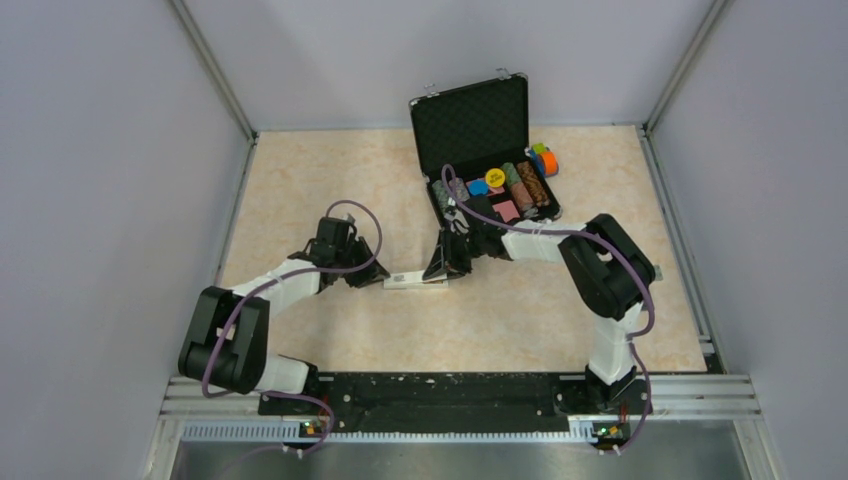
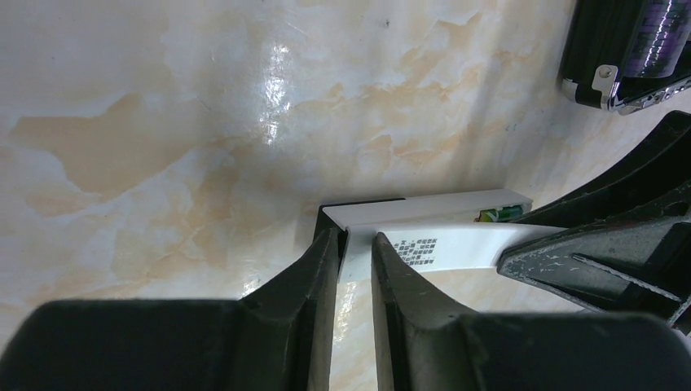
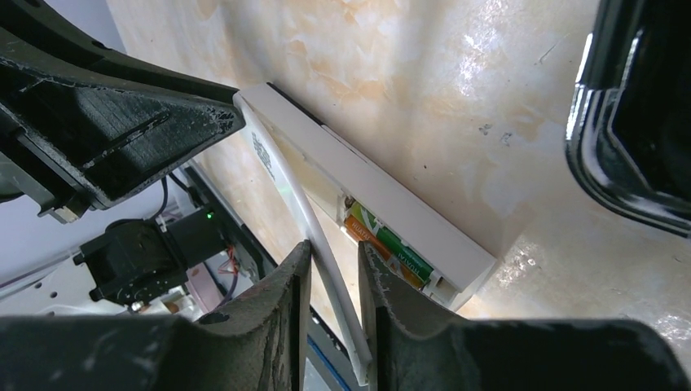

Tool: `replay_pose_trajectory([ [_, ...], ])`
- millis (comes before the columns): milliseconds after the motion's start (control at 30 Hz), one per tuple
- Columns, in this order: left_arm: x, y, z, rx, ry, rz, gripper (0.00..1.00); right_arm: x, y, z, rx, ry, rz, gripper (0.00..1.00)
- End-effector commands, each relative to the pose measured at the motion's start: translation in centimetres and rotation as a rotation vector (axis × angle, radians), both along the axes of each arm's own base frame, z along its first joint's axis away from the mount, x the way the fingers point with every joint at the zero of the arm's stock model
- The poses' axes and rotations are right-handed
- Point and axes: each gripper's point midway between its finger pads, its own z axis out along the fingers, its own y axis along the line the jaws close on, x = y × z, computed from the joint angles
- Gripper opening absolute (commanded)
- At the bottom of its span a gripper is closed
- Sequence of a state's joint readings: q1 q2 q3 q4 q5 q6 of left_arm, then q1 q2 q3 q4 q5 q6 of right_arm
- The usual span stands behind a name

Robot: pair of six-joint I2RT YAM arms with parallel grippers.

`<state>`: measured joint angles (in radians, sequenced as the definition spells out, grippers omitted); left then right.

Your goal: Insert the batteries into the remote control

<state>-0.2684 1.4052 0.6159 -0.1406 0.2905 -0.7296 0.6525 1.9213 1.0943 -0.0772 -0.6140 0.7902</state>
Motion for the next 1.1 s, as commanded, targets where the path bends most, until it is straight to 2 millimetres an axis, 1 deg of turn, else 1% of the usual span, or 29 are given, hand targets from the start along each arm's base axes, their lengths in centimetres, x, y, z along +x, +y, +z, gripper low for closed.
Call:
replay_pose_trajectory([
  [0, -3.5, 3.5, -4.9, 0.200, 0.160, 0.023, 0.25, 0.5, -1.0, -0.1, -0.065, -0.025, -0.047, 0.28],
  [233, -3.5, 3.4, -5.0, 0.201, 0.157, 0.014, 0.25, 0.5, -1.7, 0.7, -0.060, -0.031, -0.050, 0.33],
  [467, -3.5, 3.3, -5.2, 0.198, 0.161, 0.009, 0.24, 0.1, -2.0, 0.8, -0.059, -0.030, -0.039, 0.36],
  [600, -3.4, 3.3, -5.1, 0.199, 0.159, 0.015, 0.24, 0.1, -2.1, 0.9, -0.060, -0.038, -0.039, 0.40],
  [667, -3.3, 3.3, -4.9, 0.199, 0.154, 0.020, 0.26, 0.2, -2.1, 0.9, -0.064, -0.044, -0.040, 0.41],
  [767, -2.8, 3.2, -4.1, 0.193, 0.139, 0.028, 0.27, 0.6, -2.1, 0.7, -0.071, -0.057, -0.038, 0.36],
  [833, -2.3, 3.1, -3.3, 0.183, 0.118, 0.037, 0.27, 0.8, -2.0, 0.5, -0.078, -0.060, -0.037, 0.32],
  [967, -1.5, 2.9, -1.4, 0.164, 0.076, 0.060, 0.28, 1.1, -2.1, 0.5, -0.092, -0.070, -0.040, 0.28],
  [1067, -1.1, 3.0, -0.1, 0.159, 0.047, 0.081, 0.31, 1.1, -2.2, 0.6, -0.100, -0.073, -0.034, 0.20],
])
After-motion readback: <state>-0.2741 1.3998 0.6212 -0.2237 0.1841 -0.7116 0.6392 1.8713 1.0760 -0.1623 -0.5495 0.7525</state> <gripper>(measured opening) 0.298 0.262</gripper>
